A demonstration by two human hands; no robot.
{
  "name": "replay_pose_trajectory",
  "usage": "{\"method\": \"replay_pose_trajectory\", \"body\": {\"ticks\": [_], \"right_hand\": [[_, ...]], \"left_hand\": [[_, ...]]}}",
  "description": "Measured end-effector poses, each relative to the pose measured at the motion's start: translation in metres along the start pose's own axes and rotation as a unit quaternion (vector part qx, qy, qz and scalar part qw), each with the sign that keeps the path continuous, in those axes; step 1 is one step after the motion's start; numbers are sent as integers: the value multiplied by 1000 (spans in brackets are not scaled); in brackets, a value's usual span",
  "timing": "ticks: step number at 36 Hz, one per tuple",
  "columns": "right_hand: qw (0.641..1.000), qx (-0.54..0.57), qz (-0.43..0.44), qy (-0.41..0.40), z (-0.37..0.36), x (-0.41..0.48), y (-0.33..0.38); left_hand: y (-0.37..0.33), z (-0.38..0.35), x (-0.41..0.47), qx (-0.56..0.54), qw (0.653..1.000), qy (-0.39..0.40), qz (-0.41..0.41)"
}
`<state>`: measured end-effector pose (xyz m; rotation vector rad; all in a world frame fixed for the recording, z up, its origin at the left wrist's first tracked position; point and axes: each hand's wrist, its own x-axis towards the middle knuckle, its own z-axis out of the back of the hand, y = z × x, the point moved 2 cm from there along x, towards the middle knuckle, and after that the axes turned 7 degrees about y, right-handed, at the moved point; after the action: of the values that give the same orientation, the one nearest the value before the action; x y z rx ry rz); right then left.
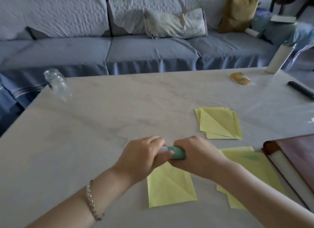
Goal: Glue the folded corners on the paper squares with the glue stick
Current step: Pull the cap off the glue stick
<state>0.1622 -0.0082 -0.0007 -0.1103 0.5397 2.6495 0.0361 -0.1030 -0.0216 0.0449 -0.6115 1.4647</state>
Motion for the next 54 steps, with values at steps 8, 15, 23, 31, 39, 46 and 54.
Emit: {"method": "replay_pose_trajectory", "body": {"ticks": [8, 15, 23, 31, 39, 46, 54], "right_hand": [[1000, 21, -22, -6, -10, -11, 41], [991, 109, -56, 45, -12, -7, 44], [995, -4, -89, -34, -16, 23, 30], [989, -112, -85, -45, -17, 55, 17], [983, 118, -134, 48, -20, 62, 3], [969, 158, -160, 99, -19, 66, -5], [988, -88, -97, 83, -5, 70, -14]], "left_hand": [[-19, 13, -20, 2, 987, -162, -2], [-15, 21, -17, 38, 985, -158, -62], [8, 2, 4, -44, 978, -100, 178], [36, -18, 29, -197, 884, 5, 425], [48, -18, 35, -202, 943, 26, 264], [48, -21, 42, -197, 942, 69, 262], [34, -8, 51, -20, 951, 277, 134]]}}
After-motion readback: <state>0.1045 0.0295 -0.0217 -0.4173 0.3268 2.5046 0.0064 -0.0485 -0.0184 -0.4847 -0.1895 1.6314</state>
